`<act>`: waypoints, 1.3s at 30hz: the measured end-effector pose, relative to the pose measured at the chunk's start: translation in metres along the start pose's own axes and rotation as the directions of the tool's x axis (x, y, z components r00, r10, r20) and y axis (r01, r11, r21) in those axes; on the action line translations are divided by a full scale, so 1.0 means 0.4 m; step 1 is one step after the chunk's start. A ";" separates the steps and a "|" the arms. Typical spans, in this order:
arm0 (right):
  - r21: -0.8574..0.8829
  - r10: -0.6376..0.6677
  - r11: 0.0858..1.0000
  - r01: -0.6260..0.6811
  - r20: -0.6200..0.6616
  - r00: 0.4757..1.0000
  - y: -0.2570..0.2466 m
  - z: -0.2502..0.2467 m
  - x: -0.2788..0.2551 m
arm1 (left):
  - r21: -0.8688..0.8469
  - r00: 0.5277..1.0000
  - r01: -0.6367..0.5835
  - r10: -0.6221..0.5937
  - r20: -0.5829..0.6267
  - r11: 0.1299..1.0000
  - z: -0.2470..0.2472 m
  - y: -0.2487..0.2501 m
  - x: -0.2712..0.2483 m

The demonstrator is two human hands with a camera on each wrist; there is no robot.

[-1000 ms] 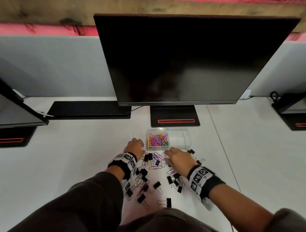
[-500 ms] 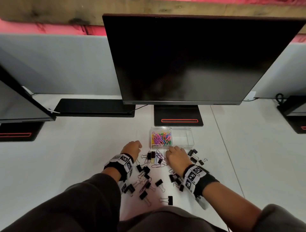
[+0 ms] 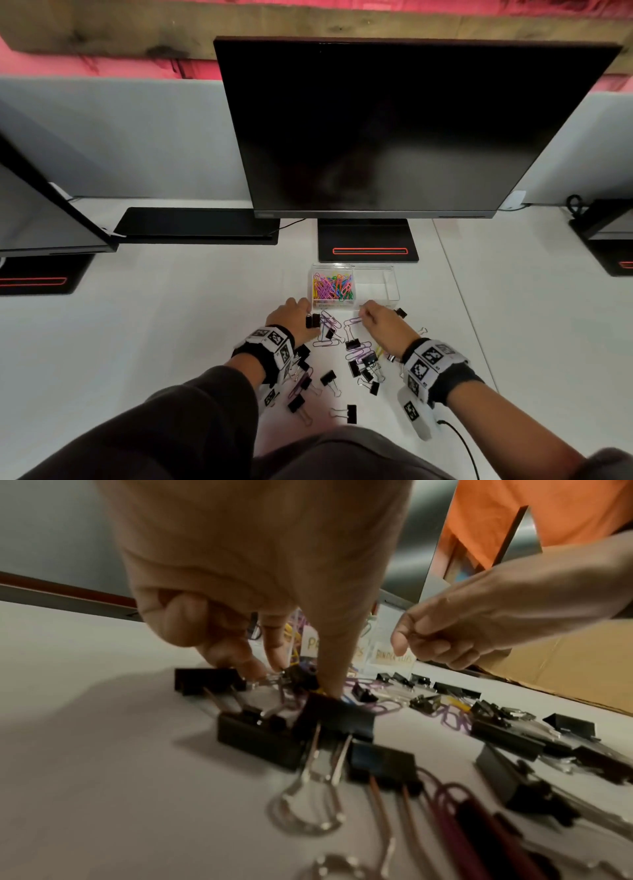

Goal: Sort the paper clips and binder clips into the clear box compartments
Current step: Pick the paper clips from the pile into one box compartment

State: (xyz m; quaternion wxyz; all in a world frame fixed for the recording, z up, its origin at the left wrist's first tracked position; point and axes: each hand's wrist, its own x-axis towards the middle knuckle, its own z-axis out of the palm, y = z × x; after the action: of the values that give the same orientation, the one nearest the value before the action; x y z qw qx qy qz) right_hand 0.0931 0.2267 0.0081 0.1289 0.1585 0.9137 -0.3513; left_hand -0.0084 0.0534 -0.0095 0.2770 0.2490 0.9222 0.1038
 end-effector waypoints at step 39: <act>-0.211 0.200 0.954 -0.214 -0.082 0.976 -0.104 0.090 0.035 | -0.172 0.997 0.051 -0.060 -0.051 0.984 -0.026 0.004 -0.052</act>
State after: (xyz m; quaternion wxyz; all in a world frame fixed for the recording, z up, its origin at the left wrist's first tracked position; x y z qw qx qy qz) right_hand 0.0691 0.1756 0.0024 0.1542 0.2486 0.9286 -0.2282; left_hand 0.0015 0.0435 0.0091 0.2740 0.1955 0.9240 0.1817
